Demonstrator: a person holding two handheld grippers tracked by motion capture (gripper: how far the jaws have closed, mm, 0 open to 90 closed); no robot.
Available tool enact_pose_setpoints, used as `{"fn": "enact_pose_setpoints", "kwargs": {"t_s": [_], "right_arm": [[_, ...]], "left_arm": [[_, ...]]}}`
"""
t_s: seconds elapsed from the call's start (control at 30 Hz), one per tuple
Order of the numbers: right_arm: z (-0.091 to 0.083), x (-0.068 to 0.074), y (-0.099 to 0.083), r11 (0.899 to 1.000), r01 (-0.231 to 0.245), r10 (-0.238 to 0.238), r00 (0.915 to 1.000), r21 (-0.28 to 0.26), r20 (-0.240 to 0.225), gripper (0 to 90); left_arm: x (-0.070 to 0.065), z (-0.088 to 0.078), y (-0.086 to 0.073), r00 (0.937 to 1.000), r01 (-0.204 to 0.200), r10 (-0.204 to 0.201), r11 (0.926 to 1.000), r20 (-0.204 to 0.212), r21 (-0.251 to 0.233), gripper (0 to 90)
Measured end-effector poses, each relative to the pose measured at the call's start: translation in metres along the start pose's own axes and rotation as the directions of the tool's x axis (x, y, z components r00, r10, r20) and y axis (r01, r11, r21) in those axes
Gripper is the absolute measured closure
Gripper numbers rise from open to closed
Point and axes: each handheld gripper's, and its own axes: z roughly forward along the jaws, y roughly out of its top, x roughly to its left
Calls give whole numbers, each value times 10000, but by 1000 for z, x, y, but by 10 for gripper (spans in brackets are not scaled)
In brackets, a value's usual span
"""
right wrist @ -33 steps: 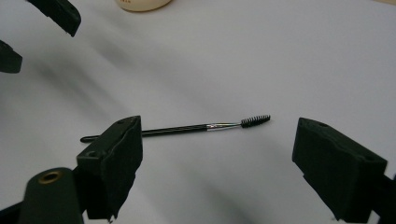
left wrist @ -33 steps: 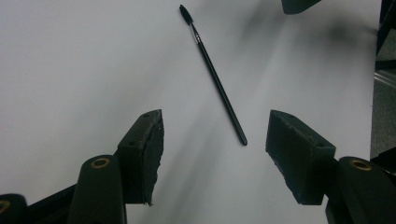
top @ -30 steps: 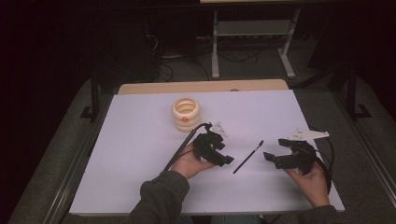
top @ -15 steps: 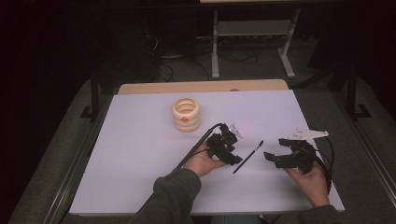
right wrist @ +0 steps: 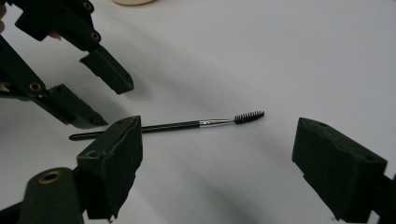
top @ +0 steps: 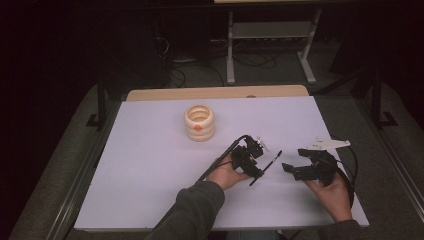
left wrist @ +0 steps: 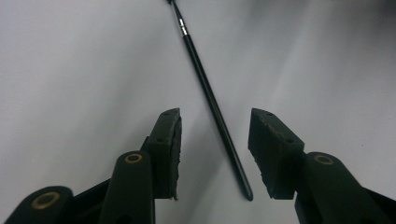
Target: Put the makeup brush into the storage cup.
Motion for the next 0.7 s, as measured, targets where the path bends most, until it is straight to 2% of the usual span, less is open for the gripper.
{"fn": "enact_pose_setpoints", "kwargs": {"t_s": [0.13, 0.2, 0.23, 0.3, 0.47, 0.7], "right_arm": [[-1, 0, 0, 10000, -10, 10, 10000, -34, 35, 153], [-1, 0, 0, 9998, 59, -57, 9999, -189, 88, 153], [-2, -1, 0, 9998, 39, -36, 9999, -220, 107, 153], [-2, -2, 0, 9997, 13, -10, 9999, -252, 115, 154], [-1, -1, -1, 9998, 54, -51, 9999, -189, 160, 154], [1, -2, -2, 9998, 52, -49, 9999, -177, 166, 154]], "left_arm": [[-1, 4, 5, 9999, 92, -90, 9997, -106, 214, 566], [-2, 6, 7, 9994, 240, -241, 9997, -238, -38, 551], [-3, 6, 8, 9995, 269, -269, 9996, -178, -11, 561], [-5, 9, 10, 9993, 166, -160, 9997, -335, 178, 570], [-6, 15, 15, 9987, 392, -374, 9977, -339, 546, 613], [-8, 24, 18, 9959, 640, -566, 9923, -711, 1064, 695]]}}
